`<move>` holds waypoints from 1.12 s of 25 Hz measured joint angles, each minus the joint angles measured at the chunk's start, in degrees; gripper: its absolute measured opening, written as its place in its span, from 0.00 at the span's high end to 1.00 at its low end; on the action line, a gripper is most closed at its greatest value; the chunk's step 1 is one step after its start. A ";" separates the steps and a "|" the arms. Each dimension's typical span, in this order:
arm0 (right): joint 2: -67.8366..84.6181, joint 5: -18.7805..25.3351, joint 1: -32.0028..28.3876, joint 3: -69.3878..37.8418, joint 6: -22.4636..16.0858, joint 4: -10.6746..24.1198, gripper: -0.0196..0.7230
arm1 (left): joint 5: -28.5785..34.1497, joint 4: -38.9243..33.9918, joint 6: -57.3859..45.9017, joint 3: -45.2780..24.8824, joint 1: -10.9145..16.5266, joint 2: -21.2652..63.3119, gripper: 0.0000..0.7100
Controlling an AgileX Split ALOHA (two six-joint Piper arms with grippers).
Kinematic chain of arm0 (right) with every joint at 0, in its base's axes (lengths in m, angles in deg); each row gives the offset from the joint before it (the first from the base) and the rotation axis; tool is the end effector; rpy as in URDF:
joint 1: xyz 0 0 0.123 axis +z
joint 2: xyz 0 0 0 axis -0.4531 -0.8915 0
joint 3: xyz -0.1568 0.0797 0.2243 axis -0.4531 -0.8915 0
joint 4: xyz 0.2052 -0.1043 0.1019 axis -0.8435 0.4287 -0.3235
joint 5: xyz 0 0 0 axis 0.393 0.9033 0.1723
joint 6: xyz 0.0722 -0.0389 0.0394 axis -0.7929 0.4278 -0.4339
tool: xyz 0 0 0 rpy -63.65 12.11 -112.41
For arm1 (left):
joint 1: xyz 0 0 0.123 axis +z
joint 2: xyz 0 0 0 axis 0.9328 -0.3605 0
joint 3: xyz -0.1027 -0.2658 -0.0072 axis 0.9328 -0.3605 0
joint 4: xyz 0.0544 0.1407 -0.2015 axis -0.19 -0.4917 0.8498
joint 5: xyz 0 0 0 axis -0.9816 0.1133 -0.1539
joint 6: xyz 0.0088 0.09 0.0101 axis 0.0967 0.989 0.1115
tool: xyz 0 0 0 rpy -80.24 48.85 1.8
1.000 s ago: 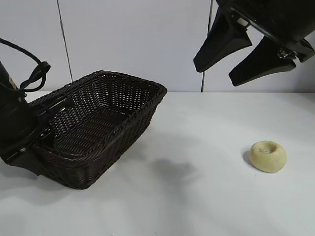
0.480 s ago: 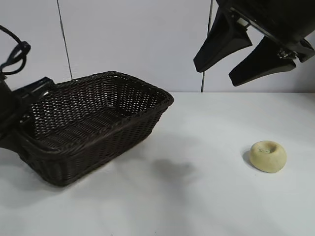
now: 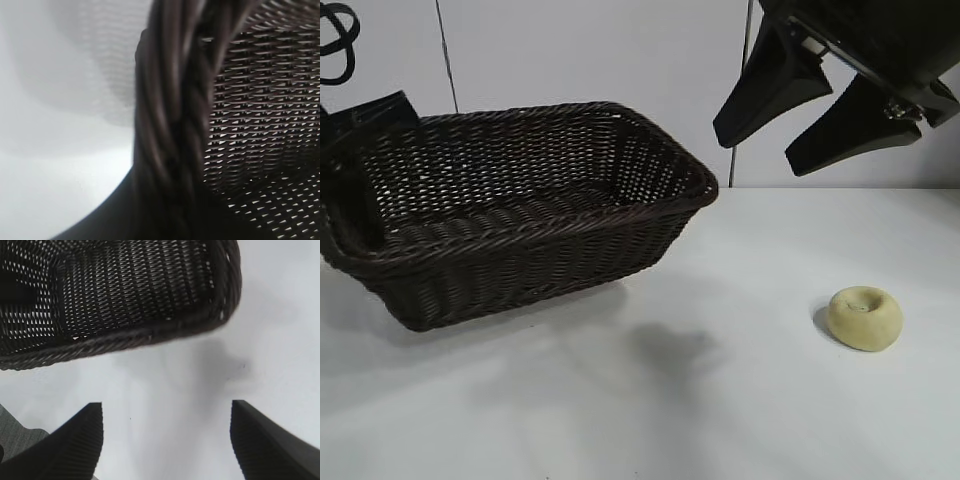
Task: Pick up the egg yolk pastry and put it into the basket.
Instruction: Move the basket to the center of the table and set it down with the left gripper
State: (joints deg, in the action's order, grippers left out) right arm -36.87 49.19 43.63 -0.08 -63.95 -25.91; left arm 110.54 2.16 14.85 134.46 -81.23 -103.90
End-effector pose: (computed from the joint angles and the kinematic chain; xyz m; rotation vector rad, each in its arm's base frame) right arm 0.2652 0.1175 0.2833 -0.4252 2.4949 0.6694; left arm 0.3110 -0.0897 0.2209 -0.4049 2.8459 -0.4920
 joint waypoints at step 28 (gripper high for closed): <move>0.00 0.11 0.00 0.00 -0.91 0.05 0.28 | 9.11 7.73 25.34 14.63 0.00 -20.96 0.86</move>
State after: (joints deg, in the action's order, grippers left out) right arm -36.87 49.30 43.63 -0.08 -64.87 -25.86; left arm 119.65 9.88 40.19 149.08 -81.23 -124.86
